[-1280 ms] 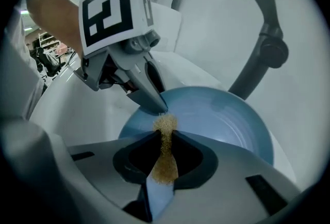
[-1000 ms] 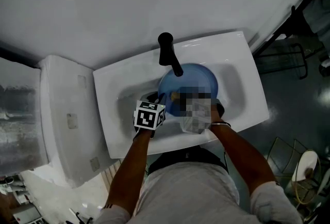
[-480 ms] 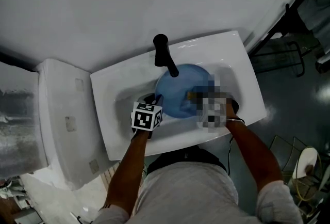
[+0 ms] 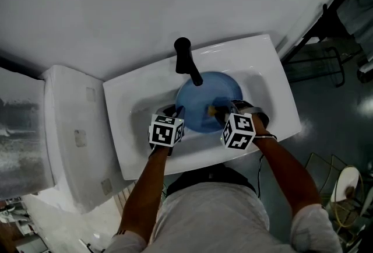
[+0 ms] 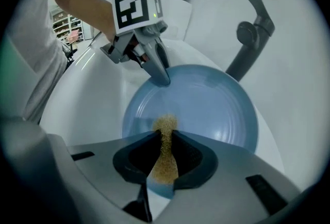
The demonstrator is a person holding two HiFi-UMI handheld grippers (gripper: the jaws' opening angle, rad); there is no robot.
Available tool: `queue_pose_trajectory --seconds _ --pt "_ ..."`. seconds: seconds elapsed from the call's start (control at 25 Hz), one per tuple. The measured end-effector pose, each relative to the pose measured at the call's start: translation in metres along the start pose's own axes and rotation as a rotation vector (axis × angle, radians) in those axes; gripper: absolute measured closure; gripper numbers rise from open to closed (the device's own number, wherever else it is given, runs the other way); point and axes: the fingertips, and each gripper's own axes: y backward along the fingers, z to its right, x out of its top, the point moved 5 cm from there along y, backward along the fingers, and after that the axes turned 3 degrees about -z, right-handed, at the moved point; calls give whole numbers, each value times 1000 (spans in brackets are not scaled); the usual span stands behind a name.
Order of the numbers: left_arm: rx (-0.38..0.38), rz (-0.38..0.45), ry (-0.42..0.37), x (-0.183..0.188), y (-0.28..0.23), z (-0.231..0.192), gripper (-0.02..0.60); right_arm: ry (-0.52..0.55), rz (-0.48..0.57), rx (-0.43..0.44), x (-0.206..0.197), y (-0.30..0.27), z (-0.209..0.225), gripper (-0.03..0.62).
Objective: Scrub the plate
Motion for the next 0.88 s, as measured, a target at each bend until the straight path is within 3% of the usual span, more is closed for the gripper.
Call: queue_pose_trajectory --seconds 0.36,0.88 --pt "4 -2 4 0 1 0 509 102 53 150 49 -23 -25 531" --pt "6 -5 5 -1 1 -1 509 124 -2 295 53 -47 -40 531"
